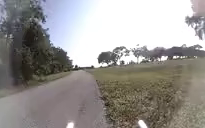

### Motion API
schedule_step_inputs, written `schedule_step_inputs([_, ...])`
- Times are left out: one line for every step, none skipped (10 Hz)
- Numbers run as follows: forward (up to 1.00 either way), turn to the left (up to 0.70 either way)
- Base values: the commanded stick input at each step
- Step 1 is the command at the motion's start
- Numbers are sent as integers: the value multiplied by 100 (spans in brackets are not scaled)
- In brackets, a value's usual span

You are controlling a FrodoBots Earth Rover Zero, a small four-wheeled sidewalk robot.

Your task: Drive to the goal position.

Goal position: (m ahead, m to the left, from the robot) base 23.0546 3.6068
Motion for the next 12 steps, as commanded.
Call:
schedule_step_inputs([70, 0])
schedule_step_inputs([70, 0])
schedule_step_inputs([70, 0])
schedule_step_inputs([62, 0])
schedule_step_inputs([42, 0])
schedule_step_inputs([18, 0])
schedule_step_inputs([11, 0])
schedule_step_inputs([10, 0])
schedule_step_inputs([10, 0])
schedule_step_inputs([10, 0])
schedule_step_inputs([10, 0])
schedule_step_inputs([31, 0])
